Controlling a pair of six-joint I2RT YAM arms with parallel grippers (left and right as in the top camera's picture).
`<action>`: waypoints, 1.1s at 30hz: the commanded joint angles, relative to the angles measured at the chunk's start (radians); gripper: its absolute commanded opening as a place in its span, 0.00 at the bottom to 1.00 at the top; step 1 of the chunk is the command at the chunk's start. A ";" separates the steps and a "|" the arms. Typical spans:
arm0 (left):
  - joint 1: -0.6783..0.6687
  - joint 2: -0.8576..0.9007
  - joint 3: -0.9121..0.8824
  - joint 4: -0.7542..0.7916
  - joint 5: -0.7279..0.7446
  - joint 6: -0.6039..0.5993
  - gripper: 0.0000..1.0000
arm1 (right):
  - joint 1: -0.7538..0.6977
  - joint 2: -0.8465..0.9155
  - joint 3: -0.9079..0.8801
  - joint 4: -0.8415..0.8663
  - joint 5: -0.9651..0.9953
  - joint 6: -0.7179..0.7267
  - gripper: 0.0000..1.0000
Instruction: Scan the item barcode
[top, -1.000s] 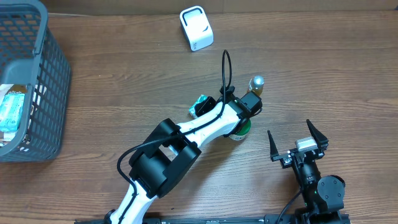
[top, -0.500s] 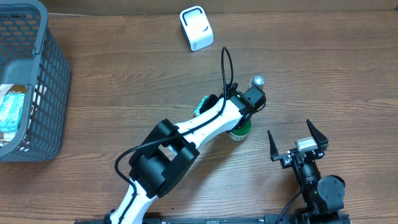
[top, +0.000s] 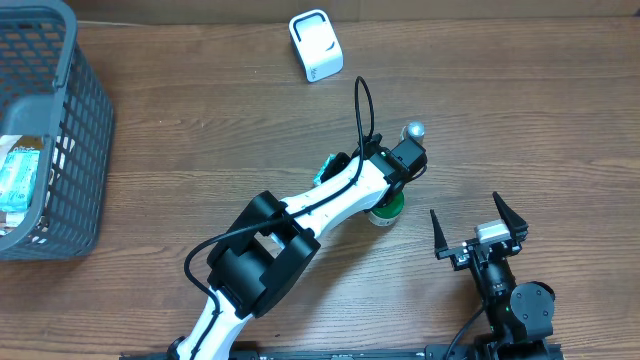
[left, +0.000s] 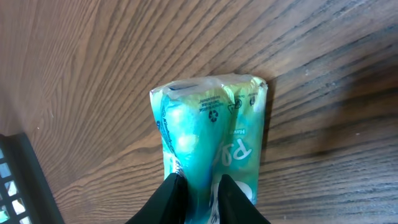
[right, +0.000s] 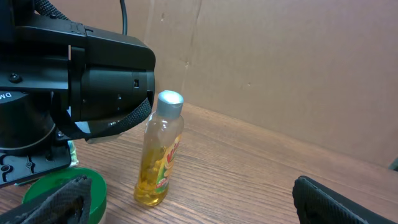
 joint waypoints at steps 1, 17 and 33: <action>-0.003 0.008 0.025 -0.001 0.024 -0.018 0.21 | 0.004 -0.007 -0.011 0.003 0.002 0.003 1.00; 0.017 -0.005 0.087 -0.048 0.177 -0.062 0.23 | 0.004 -0.007 -0.011 0.003 0.002 0.003 1.00; 0.123 -0.023 0.258 -0.161 0.392 -0.035 1.00 | 0.004 -0.007 -0.011 0.003 0.002 0.003 1.00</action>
